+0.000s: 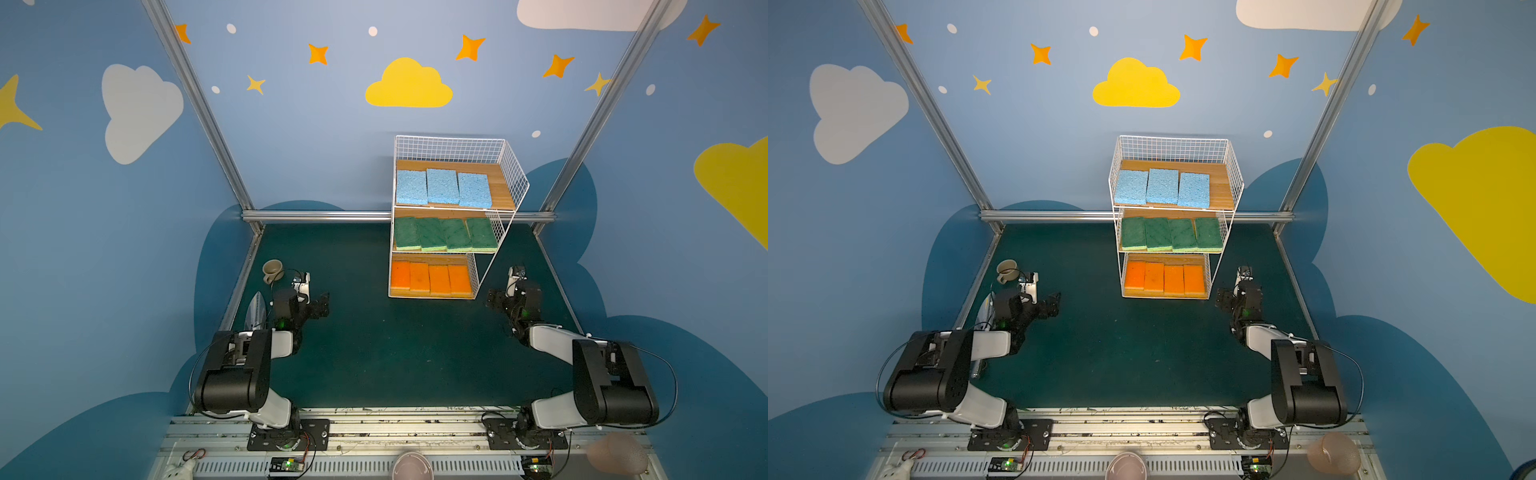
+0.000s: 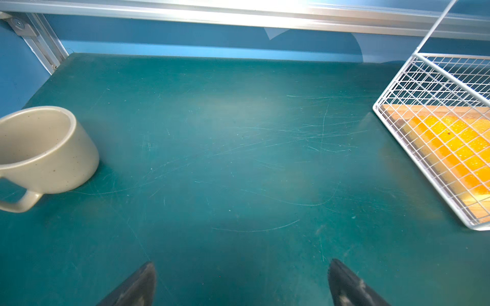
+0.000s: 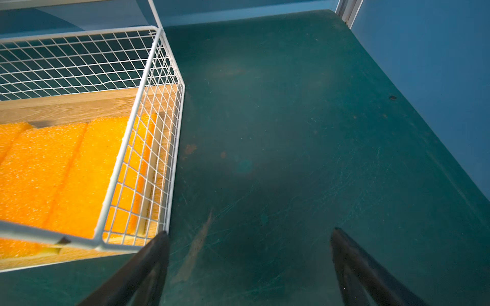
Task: Arrange cleaning sponges on a shelf
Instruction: Reset both arms
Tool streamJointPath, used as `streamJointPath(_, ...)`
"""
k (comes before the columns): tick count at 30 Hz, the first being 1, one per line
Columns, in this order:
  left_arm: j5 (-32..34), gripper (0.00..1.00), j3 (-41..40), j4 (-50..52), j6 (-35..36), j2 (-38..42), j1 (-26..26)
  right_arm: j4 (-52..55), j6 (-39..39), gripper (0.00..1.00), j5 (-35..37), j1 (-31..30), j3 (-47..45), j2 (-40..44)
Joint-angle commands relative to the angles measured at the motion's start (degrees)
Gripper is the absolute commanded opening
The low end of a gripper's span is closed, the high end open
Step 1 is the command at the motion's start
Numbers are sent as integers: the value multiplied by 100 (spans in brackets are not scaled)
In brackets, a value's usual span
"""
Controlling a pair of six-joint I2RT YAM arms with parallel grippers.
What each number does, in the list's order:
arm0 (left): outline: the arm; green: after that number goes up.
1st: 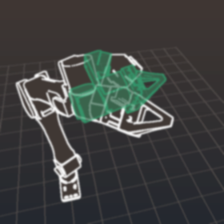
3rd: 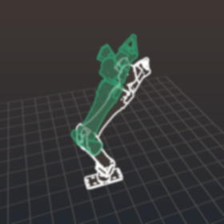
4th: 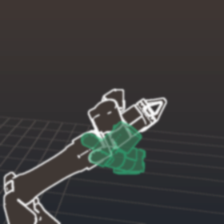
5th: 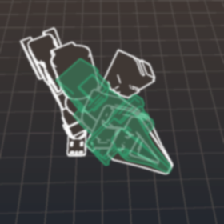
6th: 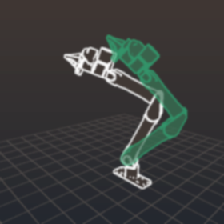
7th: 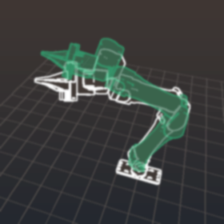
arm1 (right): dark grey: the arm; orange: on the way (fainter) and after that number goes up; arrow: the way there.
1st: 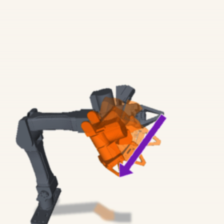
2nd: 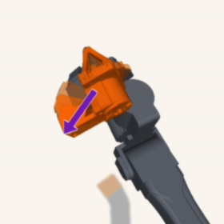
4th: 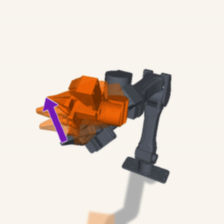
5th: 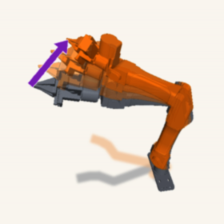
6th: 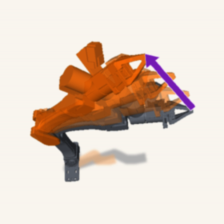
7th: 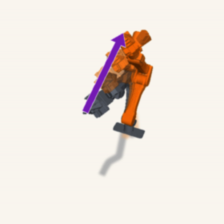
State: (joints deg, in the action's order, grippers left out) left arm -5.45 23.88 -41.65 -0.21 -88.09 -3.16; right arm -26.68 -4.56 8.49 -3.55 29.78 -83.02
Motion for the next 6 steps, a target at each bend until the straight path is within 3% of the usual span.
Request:
streamJointPath(1,-61,100,48,-98,71,91,-9,90,-41,93,-3,-27,45,-26)
streamJointPath(6,-64,100,47,-98,69,91,-11,141,-56,93,-139,47,67,-24)
